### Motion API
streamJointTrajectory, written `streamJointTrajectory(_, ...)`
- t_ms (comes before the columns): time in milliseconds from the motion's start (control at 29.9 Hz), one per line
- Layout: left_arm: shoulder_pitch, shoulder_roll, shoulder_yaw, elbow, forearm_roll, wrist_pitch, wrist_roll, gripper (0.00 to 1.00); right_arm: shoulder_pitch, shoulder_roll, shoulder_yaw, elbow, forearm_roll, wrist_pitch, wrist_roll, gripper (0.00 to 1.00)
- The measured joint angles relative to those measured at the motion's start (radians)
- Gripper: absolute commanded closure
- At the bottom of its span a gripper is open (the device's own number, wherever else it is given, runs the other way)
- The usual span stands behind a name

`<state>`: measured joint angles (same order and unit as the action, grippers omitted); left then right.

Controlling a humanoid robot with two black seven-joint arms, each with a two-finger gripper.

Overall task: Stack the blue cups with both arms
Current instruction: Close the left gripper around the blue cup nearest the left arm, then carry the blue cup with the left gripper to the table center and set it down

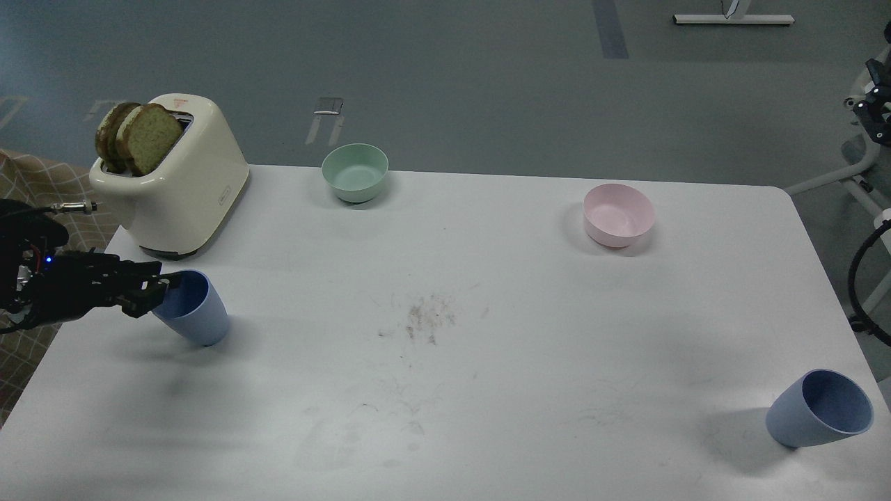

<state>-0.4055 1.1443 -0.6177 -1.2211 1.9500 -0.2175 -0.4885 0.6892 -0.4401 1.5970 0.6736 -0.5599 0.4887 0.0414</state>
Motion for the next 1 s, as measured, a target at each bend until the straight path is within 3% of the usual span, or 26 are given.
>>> streamJointTrajectory(268,0.000,-0.004,0.035,0.001,-0.001,0.003,0.000,0.99,-0.002,0.001,0.000,0.000,0.000,0.000,0.000,0.00)
streamJointTrajectory(536,-0.037,-0.001,0.033,-0.013,-0.001,0.004,0.000,1.00,-0.006,0.000,0.000,-0.001,0.000,0.000,0.000,0.00)
streamJointTrajectory(737,-0.159,0.004,0.032,-0.048,0.000,-0.013,0.000,1.00,-0.025,-0.004,0.012,0.001,0.000,0.000,0.000,0.00)
streamJointTrajectory(904,-0.305,-0.036,0.034,-0.156,0.002,-0.145,-0.001,1.00,-0.084,-0.018,0.044,0.048,0.000,0.000,0.000,0.00)
streamJointTrajectory(1004,-0.398,-0.139,0.036,-0.190,0.019,-0.237,-0.001,1.00,-0.142,-0.042,0.065,0.093,0.003,0.000,0.000,0.00)
